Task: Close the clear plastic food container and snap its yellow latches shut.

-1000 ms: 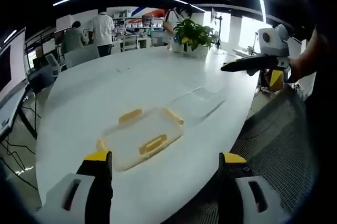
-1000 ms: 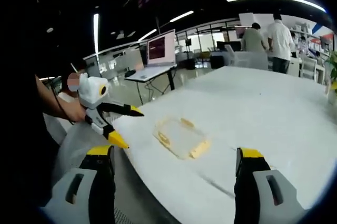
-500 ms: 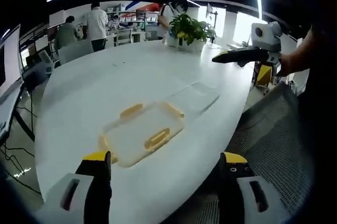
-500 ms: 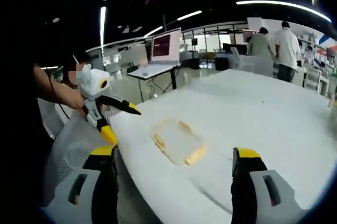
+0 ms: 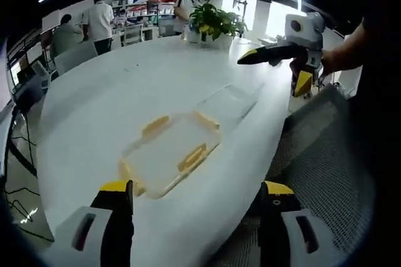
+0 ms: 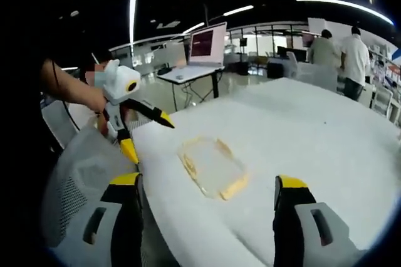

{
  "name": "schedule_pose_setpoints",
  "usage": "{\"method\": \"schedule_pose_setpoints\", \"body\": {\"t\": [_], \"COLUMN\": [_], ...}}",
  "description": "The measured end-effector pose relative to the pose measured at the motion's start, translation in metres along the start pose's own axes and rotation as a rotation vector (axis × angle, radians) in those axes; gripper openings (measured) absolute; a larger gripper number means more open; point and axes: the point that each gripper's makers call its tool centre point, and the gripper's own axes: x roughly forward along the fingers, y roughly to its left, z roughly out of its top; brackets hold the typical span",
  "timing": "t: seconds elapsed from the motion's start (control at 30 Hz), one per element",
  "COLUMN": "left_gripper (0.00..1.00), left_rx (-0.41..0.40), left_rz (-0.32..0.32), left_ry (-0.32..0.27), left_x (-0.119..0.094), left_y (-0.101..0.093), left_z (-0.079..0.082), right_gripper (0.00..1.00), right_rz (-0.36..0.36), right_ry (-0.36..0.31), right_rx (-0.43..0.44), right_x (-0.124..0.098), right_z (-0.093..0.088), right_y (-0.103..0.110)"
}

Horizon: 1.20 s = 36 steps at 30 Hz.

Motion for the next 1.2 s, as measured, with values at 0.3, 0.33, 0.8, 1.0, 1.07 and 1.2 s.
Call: {"method": "schedule_pose_setpoints", "body": {"t": [0.3, 0.33, 0.8, 1.0, 1.07, 1.2], "left_gripper": [0.81, 0.81, 0.79, 0.79, 0.78, 0.77], "left_rx": [0.018, 0.021, 0.070, 0.108, 0.118, 0.163], "left_rz": [-0.031, -0.032, -0.060, -0.071, -0.077, -0.092], "left_ry": [0.078, 0.080, 0.162, 0.190, 0.198, 0.222], "left_x": [0.002, 0.003, 0.012, 0.017, 0.018, 0.021], "left_y": [0.007, 0.009, 0.031, 0.038, 0.039, 0.042], "left_z": [-0.015, -0.014, -0.017, -0.018, -0.018, -0.018], "right_gripper": [0.81, 0.81, 0.78, 0.77, 0.76, 0.75], "right_rz": [0.032, 0.034, 0.073, 0.091, 0.098, 0.104], "right_ry": [0.055, 0.058, 0.125, 0.153, 0.169, 0.189], "right_rx": [-0.023, -0.039, -0.107, -0.118, -0.126, -0.143], "right_x": [0.016, 0.018, 0.039, 0.047, 0.049, 0.052], "right_z": [-0.006, -0.005, -0.011, -0.015, -0.018, -0.020], "right_y": [-0.009, -0.010, -0.017, -0.015, -0.015, -0.017]}}
